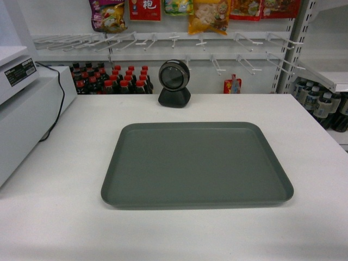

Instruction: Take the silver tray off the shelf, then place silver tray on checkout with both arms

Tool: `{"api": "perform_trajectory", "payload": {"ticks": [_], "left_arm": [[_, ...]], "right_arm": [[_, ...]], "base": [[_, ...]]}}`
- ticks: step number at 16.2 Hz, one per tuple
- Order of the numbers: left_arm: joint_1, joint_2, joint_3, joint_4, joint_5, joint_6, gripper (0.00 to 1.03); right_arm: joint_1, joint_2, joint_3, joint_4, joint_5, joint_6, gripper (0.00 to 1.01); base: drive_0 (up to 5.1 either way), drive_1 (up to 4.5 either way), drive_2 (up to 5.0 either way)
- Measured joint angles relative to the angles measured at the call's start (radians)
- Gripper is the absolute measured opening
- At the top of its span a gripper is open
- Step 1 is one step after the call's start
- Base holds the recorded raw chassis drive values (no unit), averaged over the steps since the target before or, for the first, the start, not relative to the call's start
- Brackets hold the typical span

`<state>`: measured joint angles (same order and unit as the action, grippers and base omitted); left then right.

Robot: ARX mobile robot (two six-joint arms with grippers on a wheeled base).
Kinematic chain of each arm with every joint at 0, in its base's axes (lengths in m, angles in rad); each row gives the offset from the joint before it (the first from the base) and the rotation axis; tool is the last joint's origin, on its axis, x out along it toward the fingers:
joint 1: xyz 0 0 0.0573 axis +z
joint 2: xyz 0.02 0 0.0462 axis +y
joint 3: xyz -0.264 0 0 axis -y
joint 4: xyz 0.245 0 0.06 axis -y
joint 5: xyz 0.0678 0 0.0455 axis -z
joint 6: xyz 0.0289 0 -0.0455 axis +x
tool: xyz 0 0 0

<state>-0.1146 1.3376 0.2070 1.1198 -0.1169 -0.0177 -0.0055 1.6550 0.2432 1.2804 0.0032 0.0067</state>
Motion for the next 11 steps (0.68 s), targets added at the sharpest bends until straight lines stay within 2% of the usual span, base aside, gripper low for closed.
{"api": "perform_trajectory", "payload": {"ticks": [4, 5, 6, 7, 8, 10, 11], "left_arm": [[0.039, -0.198, -0.092, -0.095, 0.037, 0.000, 0.01], [0.059, -0.241, -0.114, -0.134, 0.070, 0.000, 0.01], [0.107, -0.293, -0.138, -0.174, 0.110, 0.001, 0.01], [0.121, -0.342, -0.148, -0.206, 0.105, 0.000, 0.01], [0.117, -0.396, -0.156, -0.241, 0.113, 0.000, 0.01], [0.114, -0.499, -0.176, -0.327, 0.116, 0.000, 0.01], [0.114, -0.545, -0.183, -0.367, 0.116, 0.000, 0.01]], "right_arm": [[0.001, -0.232, -0.116, -0.013, -0.001, 0.000, 0.02], [0.001, -0.291, -0.137, -0.045, -0.001, 0.000, 0.02], [0.001, -0.357, -0.158, -0.085, -0.001, 0.000, 0.02], [0.001, -0.410, -0.174, -0.126, -0.001, 0.000, 0.02], [0.001, -0.465, -0.189, -0.171, -0.001, 0.000, 0.02], [0.001, -0.649, -0.195, -0.360, -0.003, 0.000, 0.02], [0.001, -0.728, -0.195, -0.407, -0.003, 0.000, 0.02]], "base": [[0.0, 0.00, 0.0], [0.0, 0.00, 0.0], [0.0, 0.00, 0.0], [0.0, 0.00, 0.0], [0.0, 0.00, 0.0], [0.0, 0.00, 0.0], [0.0, 0.00, 0.0]]}}
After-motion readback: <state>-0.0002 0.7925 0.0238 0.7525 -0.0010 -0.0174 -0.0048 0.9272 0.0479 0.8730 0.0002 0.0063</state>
